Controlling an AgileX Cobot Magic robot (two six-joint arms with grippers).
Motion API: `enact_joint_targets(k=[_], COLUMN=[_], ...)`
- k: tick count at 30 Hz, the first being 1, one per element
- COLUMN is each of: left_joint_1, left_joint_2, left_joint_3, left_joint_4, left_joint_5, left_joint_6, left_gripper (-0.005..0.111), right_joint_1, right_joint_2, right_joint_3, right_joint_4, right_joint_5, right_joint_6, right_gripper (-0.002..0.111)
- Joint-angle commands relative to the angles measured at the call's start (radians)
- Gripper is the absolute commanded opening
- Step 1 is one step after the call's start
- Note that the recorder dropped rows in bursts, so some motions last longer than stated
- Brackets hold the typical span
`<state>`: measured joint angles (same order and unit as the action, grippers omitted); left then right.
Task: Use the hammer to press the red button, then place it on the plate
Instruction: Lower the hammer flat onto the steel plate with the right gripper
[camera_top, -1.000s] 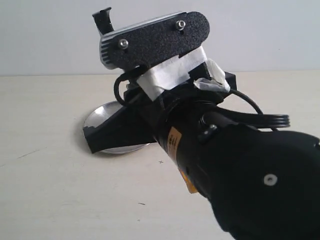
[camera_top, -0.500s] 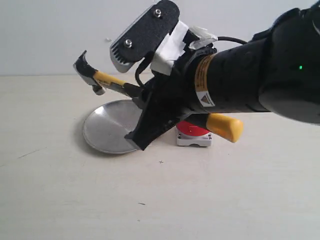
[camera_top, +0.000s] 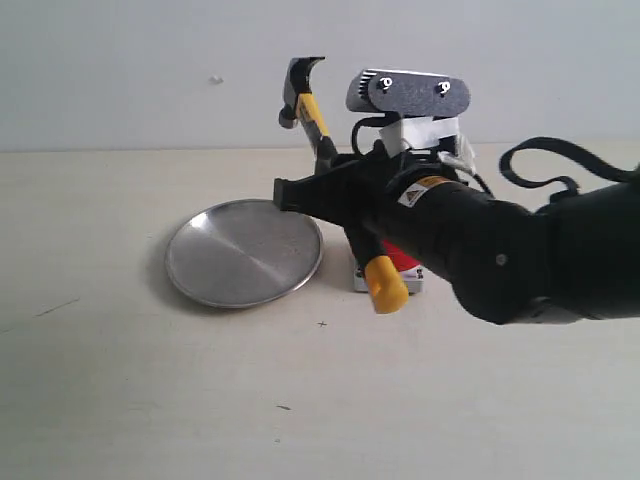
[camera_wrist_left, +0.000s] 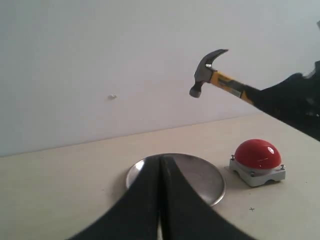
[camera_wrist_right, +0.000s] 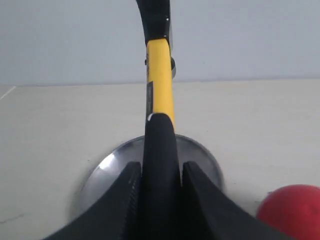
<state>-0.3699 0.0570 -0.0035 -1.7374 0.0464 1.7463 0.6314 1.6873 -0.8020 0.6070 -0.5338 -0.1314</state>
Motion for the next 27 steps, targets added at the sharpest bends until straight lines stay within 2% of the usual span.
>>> enact_joint_targets(k=[1,4,9,27], left_joint_1=[0.0,0.0,0.0,0.0], left_joint_2=[-0.003,-0.003,-0.003,-0.003], left_joint_3=[0.004,0.004,0.004,0.004], left_joint_4=[-0.007,-0.007,-0.007,-0.007], left_joint_5=[-0.001,-0.001,-0.001,-0.001], left_joint_6=[0.002,0.002,0.002,0.002], left_gripper=[0.0,0.0,0.0,0.0], right_joint_1=[0.0,0.0,0.002,0.002], right_joint_2=[0.108,0.184,0.306,0.511], right_joint_3=[-0.11,-0.157,-0.224,-0.302], right_joint_4=[-0.094,-0.094,-0.197,-0.191], right_joint_5=[-0.074,-0.096,-0.119,-0.237], right_joint_6=[0.299,0.388,0.554,0.682], right_gripper=[0.0,0.0,0.0,0.0])
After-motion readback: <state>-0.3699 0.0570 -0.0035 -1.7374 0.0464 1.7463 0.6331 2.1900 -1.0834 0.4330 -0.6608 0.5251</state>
